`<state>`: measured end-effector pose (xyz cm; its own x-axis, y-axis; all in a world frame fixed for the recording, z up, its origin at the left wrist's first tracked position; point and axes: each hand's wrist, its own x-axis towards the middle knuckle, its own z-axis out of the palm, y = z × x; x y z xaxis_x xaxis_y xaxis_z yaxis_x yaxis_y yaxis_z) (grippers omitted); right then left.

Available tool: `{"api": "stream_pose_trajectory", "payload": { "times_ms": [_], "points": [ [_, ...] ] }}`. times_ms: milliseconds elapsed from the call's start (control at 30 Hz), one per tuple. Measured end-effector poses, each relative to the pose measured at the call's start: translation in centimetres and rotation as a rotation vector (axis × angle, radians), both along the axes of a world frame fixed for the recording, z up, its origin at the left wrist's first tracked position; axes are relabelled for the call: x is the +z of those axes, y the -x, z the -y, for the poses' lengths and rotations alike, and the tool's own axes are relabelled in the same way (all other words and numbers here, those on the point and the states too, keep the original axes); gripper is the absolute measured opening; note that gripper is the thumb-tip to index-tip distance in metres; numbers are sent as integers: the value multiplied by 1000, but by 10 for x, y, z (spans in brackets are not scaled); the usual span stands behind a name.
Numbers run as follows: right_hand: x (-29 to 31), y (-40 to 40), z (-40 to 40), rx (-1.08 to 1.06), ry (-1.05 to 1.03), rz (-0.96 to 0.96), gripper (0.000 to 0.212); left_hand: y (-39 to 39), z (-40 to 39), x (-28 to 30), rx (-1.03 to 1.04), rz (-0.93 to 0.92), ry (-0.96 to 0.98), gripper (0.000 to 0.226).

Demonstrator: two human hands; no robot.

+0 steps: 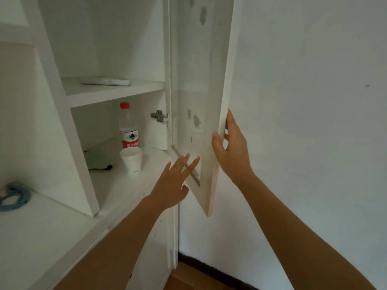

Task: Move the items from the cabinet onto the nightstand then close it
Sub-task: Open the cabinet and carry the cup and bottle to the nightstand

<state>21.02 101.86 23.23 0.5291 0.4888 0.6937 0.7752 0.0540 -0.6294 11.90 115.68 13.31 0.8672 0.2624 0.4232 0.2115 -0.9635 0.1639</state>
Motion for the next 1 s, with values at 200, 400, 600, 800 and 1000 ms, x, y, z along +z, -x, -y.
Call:
{"api": "stream_pose_trajectory", "payload": {
  "times_ms": [200, 400, 600, 800, 1000],
  "points": [
    [-5, -37, 18, -92, -20, -22, 55, -36, 11, 1, -26, 24, -22, 83],
    [-5, -83, 29, -143, -19, 54, 54, -74, 12, -4, -11, -14, 15, 80],
    [-3, -131, 26, -217, 120, 153, 54, -109, 3, -8, 53, -108, 37, 81],
    [5, -158, 21, -422, 103, 216, 50, -141, 12, -9, 61, -160, 33, 75],
    [-7, -188, 18, -540, 200, 379, 59, -163, 15, -11, 73, -194, 44, 76]
  ]
}}
